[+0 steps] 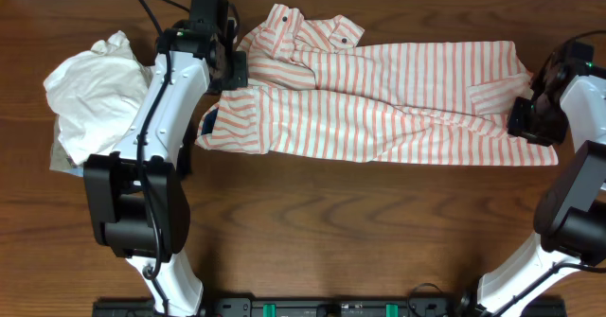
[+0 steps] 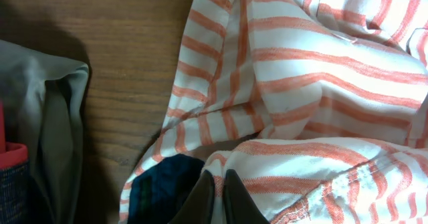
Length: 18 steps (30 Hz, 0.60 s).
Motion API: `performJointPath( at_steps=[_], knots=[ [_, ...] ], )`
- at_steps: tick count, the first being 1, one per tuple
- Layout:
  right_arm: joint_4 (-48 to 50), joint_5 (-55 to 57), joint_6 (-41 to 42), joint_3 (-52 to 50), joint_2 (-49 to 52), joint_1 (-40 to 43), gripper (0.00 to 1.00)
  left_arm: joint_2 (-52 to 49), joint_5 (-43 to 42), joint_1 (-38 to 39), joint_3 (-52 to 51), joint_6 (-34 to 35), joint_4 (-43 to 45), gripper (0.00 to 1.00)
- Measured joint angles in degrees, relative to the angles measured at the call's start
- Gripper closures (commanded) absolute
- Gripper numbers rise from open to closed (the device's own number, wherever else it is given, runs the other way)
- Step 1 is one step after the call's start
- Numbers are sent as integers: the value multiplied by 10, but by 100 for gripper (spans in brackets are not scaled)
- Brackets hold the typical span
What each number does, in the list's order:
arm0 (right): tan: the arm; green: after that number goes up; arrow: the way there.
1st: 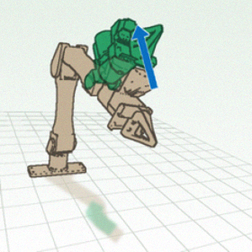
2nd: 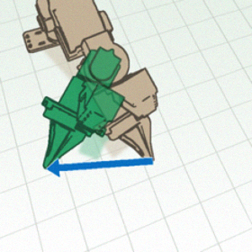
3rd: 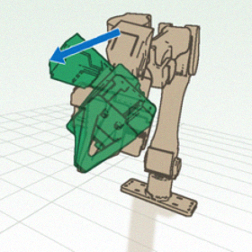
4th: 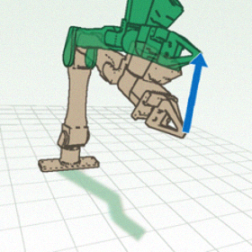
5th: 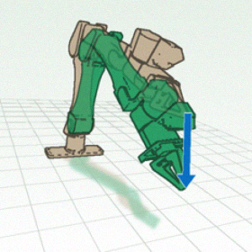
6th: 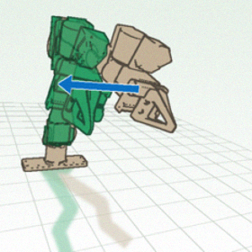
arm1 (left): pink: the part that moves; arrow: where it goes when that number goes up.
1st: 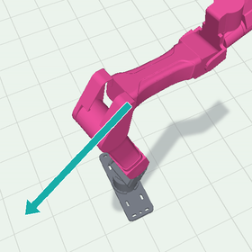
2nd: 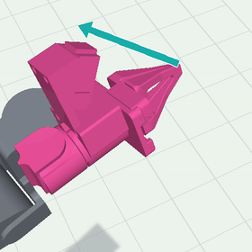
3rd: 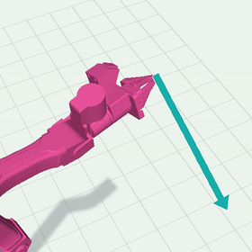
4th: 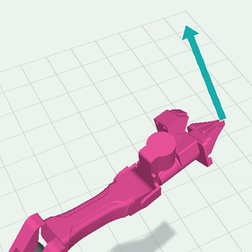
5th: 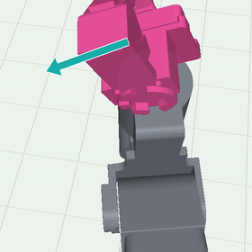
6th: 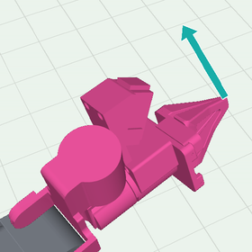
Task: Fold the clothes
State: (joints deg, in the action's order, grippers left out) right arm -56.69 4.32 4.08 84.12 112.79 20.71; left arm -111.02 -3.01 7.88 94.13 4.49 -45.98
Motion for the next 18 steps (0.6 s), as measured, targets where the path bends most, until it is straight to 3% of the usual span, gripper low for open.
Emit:
performJointPath(
  at_steps=[3,7,9,13,18],
  knots=[
    [17,0,-1,-11,0,0,58,0,0,0,0,0,-1,93],
    [57,-1,-1,-39,0,0,60,0,0,0,0,0,-2,94],
    [80,-5,-1,-55,0,0,66,0,0,0,0,0,-2,93],
    [115,-16,1,-77,1,0,99,0,0,0,0,0,-2,93],
    [142,-33,-2,-78,1,0,99,0,0,0,0,0,-2,94]
  ],
)
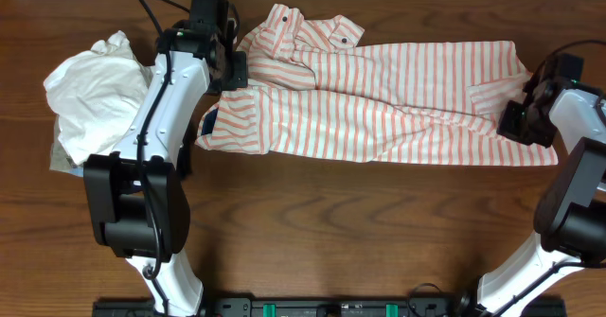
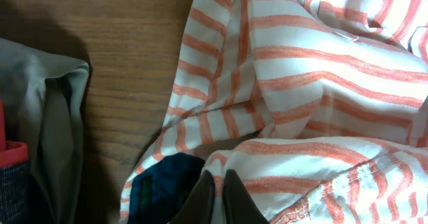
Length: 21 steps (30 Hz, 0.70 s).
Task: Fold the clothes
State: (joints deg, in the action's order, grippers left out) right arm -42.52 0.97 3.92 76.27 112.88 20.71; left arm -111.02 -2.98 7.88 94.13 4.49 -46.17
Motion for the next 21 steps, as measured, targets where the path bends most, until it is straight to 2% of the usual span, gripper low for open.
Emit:
performJointPath(
  at_steps=[5,10,12,16,17,19,20,21],
  knots=[
    [30,-5,0,3,0,0,99,0,0,0,0,0,0,93],
    [111,-10,0,17,0,0,98,0,0,0,0,0,1,94],
    [131,-12,0,19,0,0,84,0,0,0,0,0,1,93],
    [145,-12,1,20,0,0,64,0,0,0,0,0,1,93],
    [144,-12,1,20,0,0,63,0,0,0,0,0,1,93],
    [142,-12,0,20,0,0,66,0,0,0,0,0,1,88],
    [139,-12,0,20,0,0,70,0,0,0,0,0,1,73],
    [138,-12,1,20,0,0,72,0,0,0,0,2,1,67]
  ],
)
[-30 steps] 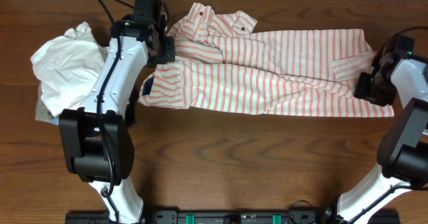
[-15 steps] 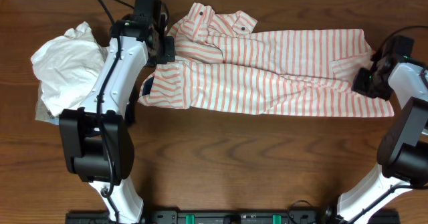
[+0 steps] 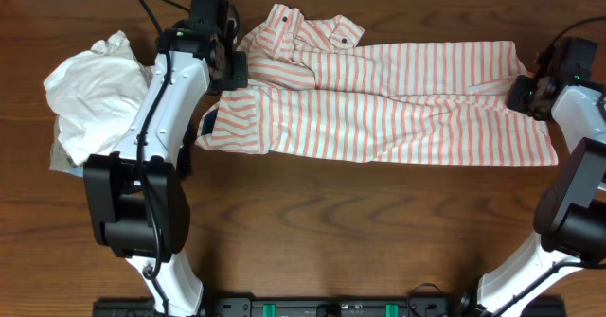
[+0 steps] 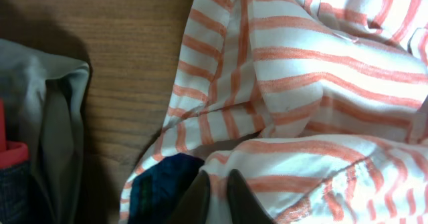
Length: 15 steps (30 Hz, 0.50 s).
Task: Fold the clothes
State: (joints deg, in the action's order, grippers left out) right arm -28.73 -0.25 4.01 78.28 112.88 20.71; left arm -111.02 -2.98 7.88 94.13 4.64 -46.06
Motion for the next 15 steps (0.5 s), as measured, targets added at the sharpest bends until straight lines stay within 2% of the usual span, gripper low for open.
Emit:
performJointPath(
  at_steps=[3,8,10,15],
  knots=[
    [-17,0,-1,0,0,0,79,0,1,0,0,-4,1,36],
    [-75,-1,0,2,0,0,79,0,26,0,0,-16,2,25],
    [-97,-1,0,2,0,0,78,0,35,-1,0,-18,1,26],
    [-137,0,-4,3,0,0,77,0,29,-2,0,-15,-31,45]
  ],
)
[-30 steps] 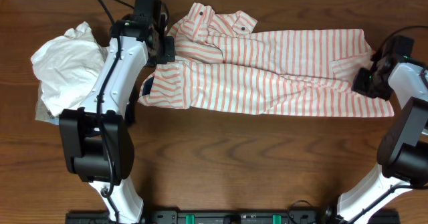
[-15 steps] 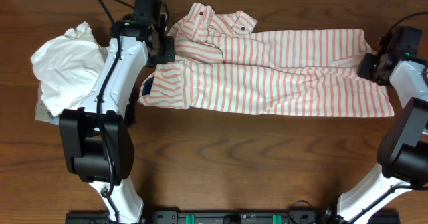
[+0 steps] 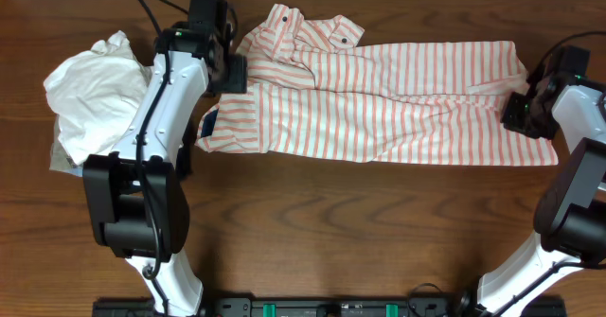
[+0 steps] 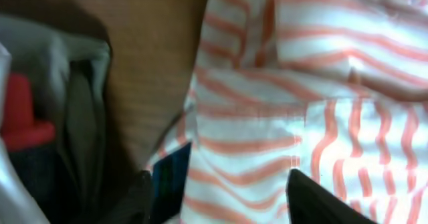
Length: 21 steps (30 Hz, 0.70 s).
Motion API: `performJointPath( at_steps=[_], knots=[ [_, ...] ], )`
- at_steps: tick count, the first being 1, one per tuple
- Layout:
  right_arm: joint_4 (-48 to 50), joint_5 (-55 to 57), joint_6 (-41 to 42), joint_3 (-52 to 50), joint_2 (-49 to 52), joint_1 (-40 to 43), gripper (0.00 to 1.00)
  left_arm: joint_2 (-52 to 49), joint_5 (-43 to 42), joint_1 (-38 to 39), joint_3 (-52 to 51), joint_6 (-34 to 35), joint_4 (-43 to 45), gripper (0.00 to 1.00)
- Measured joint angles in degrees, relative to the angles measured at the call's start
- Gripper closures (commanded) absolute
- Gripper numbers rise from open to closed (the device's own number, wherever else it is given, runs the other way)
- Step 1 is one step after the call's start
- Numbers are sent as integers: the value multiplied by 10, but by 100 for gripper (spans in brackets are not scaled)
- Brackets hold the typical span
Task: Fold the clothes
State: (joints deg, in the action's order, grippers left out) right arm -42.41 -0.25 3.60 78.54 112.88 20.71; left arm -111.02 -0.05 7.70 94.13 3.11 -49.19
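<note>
An orange-and-white striped garment [image 3: 379,109] lies spread lengthwise across the far half of the table, its collar end to the left. My left gripper [image 3: 232,74] hangs open over that left end. In the left wrist view, which is blurred, the left gripper [image 4: 219,177] has its fingers [image 4: 314,200] wide apart, with striped cloth [image 4: 267,137] flat below them. A dark blue patch [image 4: 172,174] shows at the cloth's edge. My right gripper [image 3: 521,112] is at the garment's right edge, and its jaws cannot be made out.
A crumpled white cloth pile [image 3: 90,95] lies at the far left, beside the left arm. Grey fabric [image 4: 73,103] and a red item [image 4: 23,117] show at the left of the wrist view. The wooden table [image 3: 331,222] runs to the front.
My left gripper was shut on a fold of striped cloth and is now open, and the fold lies flat. The right gripper has moved slightly nearer along the right edge.
The left gripper stayed shut on the garment's left end through all earlier moments and has now let go. The right gripper shifted about the right edge, where a flap that was folded over early on came to lie flat.
</note>
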Motion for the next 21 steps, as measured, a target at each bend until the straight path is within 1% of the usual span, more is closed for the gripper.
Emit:
performJointPath(
  at_steps=[2,3,6,10,17,21],
  knots=[
    [-4,3,-2,0,0,0,77,0,-13,0,0,1,-21,51],
    [-4,7,-2,-2,0,0,77,0,-16,0,-2,4,-24,52],
    [0,17,-3,-12,0,0,78,0,-27,0,-27,11,-4,56],
    [18,23,-4,-31,0,0,78,0,-32,0,-90,14,39,55],
    [54,26,-4,-60,0,0,76,-1,-38,0,-190,14,143,55],
    [63,27,-4,-78,-2,0,76,-1,-39,0,-227,14,163,55]
  ],
)
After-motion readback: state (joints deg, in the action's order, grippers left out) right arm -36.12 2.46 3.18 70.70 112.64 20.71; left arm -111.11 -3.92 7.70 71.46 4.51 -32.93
